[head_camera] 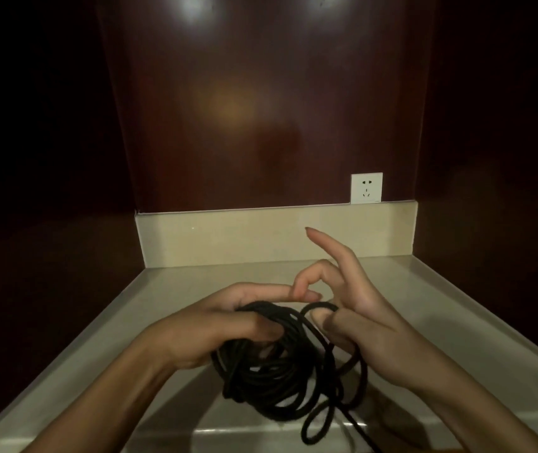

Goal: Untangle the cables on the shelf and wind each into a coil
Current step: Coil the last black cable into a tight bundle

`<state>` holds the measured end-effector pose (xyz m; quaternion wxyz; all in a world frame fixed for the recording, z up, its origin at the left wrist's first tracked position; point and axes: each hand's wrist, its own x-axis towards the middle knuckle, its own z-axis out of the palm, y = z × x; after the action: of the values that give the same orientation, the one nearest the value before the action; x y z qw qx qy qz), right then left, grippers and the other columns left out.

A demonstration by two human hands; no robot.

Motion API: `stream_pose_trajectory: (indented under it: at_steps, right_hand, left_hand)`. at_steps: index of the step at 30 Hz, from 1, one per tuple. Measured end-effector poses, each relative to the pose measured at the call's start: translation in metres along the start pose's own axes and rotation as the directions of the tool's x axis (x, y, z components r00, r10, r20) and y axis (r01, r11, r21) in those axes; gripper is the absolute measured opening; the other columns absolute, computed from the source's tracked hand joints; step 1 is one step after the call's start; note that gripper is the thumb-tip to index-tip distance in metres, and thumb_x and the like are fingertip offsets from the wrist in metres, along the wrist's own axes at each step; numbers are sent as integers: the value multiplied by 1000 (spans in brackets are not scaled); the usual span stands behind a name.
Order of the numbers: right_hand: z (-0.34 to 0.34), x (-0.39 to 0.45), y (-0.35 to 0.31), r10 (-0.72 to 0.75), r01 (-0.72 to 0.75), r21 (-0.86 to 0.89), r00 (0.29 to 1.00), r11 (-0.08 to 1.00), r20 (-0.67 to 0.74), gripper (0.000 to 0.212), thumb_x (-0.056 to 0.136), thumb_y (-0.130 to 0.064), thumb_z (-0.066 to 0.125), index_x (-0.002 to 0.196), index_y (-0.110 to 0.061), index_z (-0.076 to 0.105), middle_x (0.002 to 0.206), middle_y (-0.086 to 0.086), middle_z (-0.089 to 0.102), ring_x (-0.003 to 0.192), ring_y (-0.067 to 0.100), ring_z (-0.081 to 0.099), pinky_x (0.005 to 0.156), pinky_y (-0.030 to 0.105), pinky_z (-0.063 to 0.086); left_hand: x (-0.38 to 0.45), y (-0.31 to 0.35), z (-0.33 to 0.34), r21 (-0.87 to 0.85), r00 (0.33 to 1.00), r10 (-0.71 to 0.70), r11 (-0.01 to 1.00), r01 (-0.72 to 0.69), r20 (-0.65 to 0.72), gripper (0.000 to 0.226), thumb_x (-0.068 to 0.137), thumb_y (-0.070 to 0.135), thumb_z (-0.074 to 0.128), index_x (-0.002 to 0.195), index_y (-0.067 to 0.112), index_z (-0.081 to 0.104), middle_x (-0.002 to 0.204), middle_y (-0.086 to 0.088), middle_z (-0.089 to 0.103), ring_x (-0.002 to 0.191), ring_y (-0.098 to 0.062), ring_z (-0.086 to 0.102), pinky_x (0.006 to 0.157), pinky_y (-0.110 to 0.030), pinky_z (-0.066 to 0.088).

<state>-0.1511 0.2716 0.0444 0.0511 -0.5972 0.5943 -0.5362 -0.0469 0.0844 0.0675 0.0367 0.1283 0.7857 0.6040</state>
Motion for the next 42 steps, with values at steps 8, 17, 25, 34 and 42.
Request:
stream_pose_trajectory:
  at_steps: [8, 17, 25, 34, 42]
  right_hand:
    - [1, 0, -5, -19, 16, -98, 999, 995, -32, 78, 92, -3, 44, 149, -49, 18, 124, -7, 50, 61, 21, 53, 58, 41, 48]
    - [-1, -2, -12, 396, -344, 244, 894, 907, -212, 17, 92, -14, 64, 109, -14, 62, 94, 4, 63, 60, 11, 60, 60, 23, 51]
    - [17, -13, -3, 523, -407, 447, 834, 797, -174, 24, 102, -15, 45, 107, 1, 63, 85, 19, 60, 44, 12, 46, 40, 20, 35]
    - [38, -10, 2, 348, -311, 158, 852, 937, -390, 24, 98, -37, 53, 93, -15, 58, 76, 5, 71, 68, 17, 70, 70, 39, 58]
    - [34, -1, -1, 166, -210, -67, 900, 975, -402, 6, 85, -28, 58, 80, -28, 55, 98, -14, 53, 81, 9, 56, 66, 22, 47]
  left_hand:
    - [7, 0, 1, 116, 995, -10, 993, 21, -96, 37, 82, 28, 65, 113, 8, 68, 107, -29, 66, 97, -29, 66, 93, -47, 50]
    - [6, 4, 4, 234, 954, 38, 972, 34, -297, 24, 82, 28, 63, 99, 12, 68, 84, -4, 68, 76, -12, 63, 69, -23, 49]
    - [1, 8, 3, 325, 854, 139, 945, 37, -501, 25, 86, 39, 61, 95, 17, 67, 75, 2, 63, 67, -9, 62, 60, -19, 48]
    - [0, 4, 6, 380, 769, 221, 924, 30, -599, 6, 93, 21, 65, 96, 17, 61, 72, -6, 62, 65, -21, 66, 54, -21, 50]
    - [2, 6, 13, 487, 671, 346, 873, 25, -656, 7, 89, 25, 65, 91, 25, 58, 67, 13, 64, 57, -4, 61, 51, -16, 46]
